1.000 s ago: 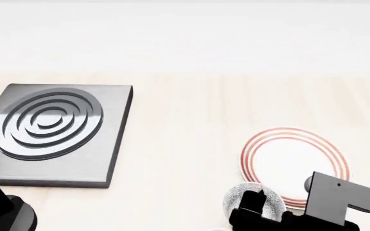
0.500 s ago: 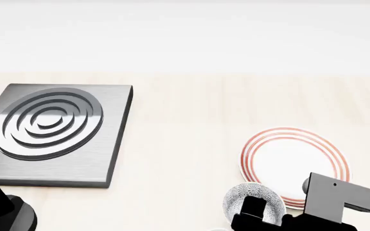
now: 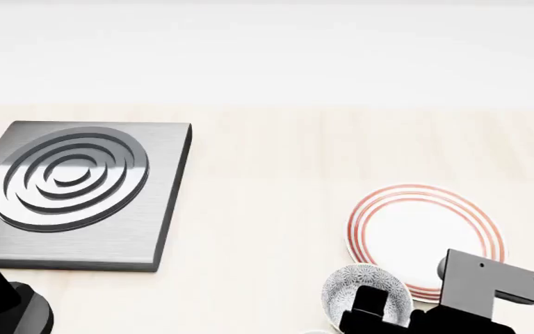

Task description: Pick the akita bowl between the plate and the ramekin and place it on the plate.

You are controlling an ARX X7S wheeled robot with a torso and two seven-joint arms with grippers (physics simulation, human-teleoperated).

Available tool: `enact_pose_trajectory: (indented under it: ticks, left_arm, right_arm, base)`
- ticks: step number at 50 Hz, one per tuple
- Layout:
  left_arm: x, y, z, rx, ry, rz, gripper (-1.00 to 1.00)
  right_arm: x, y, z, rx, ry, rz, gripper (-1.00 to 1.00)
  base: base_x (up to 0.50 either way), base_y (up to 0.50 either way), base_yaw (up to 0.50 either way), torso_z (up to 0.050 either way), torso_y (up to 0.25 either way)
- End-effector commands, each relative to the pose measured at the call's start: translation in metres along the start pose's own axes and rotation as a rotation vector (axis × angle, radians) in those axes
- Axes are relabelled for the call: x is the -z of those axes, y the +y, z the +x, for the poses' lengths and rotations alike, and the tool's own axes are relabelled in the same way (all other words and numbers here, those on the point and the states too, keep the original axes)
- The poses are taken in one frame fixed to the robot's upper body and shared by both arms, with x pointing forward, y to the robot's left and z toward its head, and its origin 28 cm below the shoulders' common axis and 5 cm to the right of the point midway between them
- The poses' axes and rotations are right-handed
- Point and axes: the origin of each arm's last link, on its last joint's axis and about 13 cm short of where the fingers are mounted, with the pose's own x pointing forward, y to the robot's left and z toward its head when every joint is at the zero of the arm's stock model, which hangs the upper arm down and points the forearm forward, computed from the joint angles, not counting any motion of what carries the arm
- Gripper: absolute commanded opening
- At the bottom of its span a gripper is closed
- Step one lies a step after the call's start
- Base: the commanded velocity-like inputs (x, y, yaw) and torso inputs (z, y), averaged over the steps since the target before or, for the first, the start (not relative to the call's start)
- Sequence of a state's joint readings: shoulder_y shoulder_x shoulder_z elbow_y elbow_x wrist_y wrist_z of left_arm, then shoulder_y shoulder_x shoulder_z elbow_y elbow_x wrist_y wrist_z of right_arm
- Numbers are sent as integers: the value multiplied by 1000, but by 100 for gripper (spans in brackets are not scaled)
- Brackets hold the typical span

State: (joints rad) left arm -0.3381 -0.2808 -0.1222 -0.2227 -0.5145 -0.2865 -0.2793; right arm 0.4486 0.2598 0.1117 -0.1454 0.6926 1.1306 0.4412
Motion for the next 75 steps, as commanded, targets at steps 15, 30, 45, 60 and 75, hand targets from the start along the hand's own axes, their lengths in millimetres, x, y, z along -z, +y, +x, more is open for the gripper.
enact_pose_trajectory:
  ticks: [15, 30, 45, 60, 75]
  left_arm:
    - [0, 0, 0, -2, 2, -1, 100]
    - [0, 0, -1, -3, 2, -1, 100]
    - [-1, 0, -1, -3, 2, -1, 100]
    - [1, 0, 0, -4, 2, -1, 100]
    - [0, 0, -1, -4, 2, -1, 100]
  right_arm:
    - [5, -3, 11, 10, 48, -29, 100]
    - [9, -5, 15, 2, 68, -37, 100]
    - [9, -2, 16, -19, 77, -45, 100]
    - [12, -3, 16, -35, 95, -38, 100]
    - [16, -4, 19, -41, 115, -30, 100]
  base:
    - [0, 0, 0, 0, 0]
    - [0, 0, 0, 0, 0]
    - [0, 0, 0, 0, 0]
    - [0, 0, 0, 0, 0]
    - [0, 0, 0, 0, 0]
